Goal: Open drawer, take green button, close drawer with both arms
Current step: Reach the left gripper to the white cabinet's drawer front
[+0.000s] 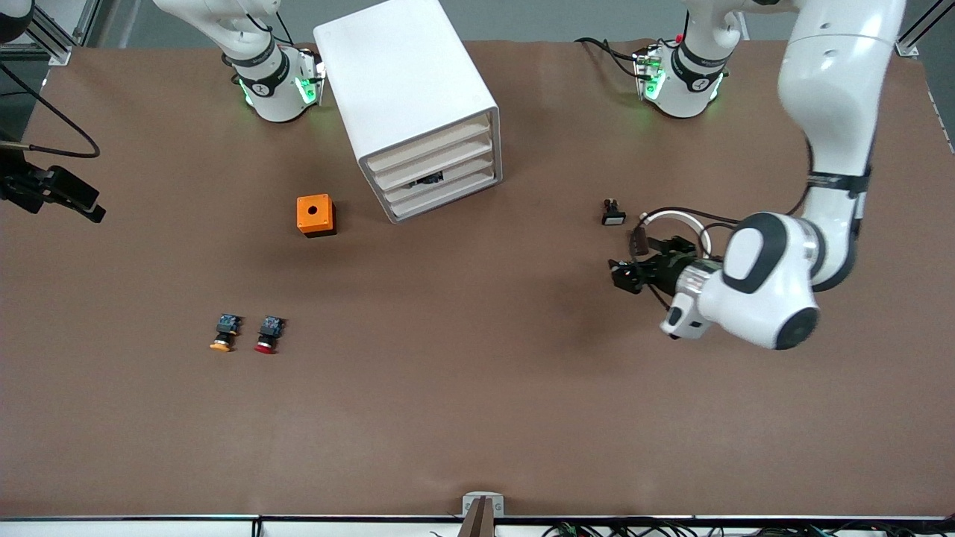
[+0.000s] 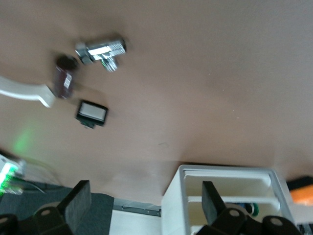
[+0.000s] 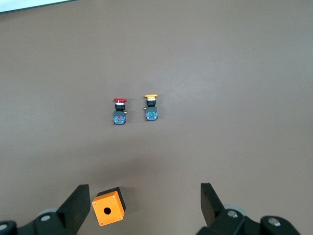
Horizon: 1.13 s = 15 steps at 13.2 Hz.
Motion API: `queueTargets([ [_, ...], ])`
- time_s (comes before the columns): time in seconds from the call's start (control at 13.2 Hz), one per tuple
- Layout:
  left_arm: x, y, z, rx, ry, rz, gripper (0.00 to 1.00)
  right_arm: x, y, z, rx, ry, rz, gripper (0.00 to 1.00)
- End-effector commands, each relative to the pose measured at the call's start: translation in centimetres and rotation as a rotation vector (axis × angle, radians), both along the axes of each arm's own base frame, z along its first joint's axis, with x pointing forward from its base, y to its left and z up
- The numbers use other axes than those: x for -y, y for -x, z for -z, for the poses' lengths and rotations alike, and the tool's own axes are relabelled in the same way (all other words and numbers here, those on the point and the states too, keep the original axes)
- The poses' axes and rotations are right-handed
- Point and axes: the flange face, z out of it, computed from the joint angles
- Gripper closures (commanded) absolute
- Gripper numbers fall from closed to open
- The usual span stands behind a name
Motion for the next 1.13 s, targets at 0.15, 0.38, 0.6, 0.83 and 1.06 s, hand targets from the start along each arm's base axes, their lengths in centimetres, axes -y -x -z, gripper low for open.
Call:
queueTargets([
  [0.15, 8.5, 2.9, 4.1, -0.141, -0.194, -0.075, 0.0, 0.3, 0.3, 0.3, -0.01, -0.001, -0.004, 0.0],
  [0.38, 13.3, 5.8, 6.9, -0.303, -0.317, -0.22, 0.0, 0.3, 0.4, 0.5, -0.014, -0.002, 0.008, 0.0],
  [0.6, 15.8, 7.6, 8.4, -0.435, -0.444, -0.356, 0.0, -0.2, 0.3, 0.9, -0.023, -0.006, 0.019, 0.0],
  [0.83, 18.3, 10.3, 10.6, -0.528, -0.613, -0.435, 0.0, -1.8, 0.1, 1.2, -0.028, -0.011, 0.075, 0.0],
  [1.06, 20.5, 13.4, 13.0, -0.701, -0.741, -0.488, 0.02, -3.5, -0.2, 1.9, -0.04, -0.016, 0.158, 0.0],
])
